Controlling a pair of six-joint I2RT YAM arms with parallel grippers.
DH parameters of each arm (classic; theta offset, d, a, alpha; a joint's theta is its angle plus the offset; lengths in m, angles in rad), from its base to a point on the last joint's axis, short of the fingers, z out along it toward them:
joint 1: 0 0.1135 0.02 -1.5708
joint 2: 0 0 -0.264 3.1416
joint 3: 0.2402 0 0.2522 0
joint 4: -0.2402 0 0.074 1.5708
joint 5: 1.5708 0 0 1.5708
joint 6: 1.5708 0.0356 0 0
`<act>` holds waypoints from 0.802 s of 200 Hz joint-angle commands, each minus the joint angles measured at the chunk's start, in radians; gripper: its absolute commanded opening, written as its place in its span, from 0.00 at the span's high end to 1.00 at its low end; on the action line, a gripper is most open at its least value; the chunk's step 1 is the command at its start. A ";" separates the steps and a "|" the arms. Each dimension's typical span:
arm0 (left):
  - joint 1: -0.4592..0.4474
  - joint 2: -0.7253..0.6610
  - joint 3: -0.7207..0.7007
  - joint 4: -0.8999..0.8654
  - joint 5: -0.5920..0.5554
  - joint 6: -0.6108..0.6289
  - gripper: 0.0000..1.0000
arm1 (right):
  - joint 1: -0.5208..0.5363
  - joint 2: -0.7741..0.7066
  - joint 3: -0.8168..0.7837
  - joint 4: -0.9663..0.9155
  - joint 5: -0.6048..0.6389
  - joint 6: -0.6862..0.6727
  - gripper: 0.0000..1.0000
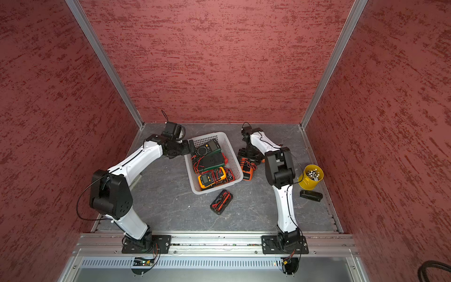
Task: Put the multimeter into the basket
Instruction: Pick up the multimeter from the center of the board.
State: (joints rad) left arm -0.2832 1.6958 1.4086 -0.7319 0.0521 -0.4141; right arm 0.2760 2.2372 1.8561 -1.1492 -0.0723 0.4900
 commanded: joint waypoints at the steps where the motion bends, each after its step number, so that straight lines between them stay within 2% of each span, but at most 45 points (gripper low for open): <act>1: 0.013 -0.023 0.025 0.019 0.043 -0.009 0.00 | 0.000 -0.132 0.007 0.034 0.072 0.013 0.55; 62: 0.053 -0.077 0.036 0.074 0.202 -0.035 0.00 | 0.000 -0.337 0.001 0.091 0.221 -0.001 0.67; 88: 0.068 -0.089 0.051 0.105 0.285 -0.045 0.00 | -0.001 -0.426 -0.025 0.158 0.220 -0.020 0.70; 113: 0.074 -0.109 0.052 0.166 0.384 -0.043 0.00 | 0.000 -0.527 -0.098 0.330 0.066 -0.045 0.70; 160: 0.091 -0.128 0.041 0.325 0.669 -0.029 0.00 | -0.001 -0.588 -0.182 0.712 -0.365 0.023 0.71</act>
State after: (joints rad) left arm -0.2020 1.5936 1.4376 -0.5266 0.5320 -0.4561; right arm 0.2722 1.6802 1.6787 -0.7464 -0.1619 0.4706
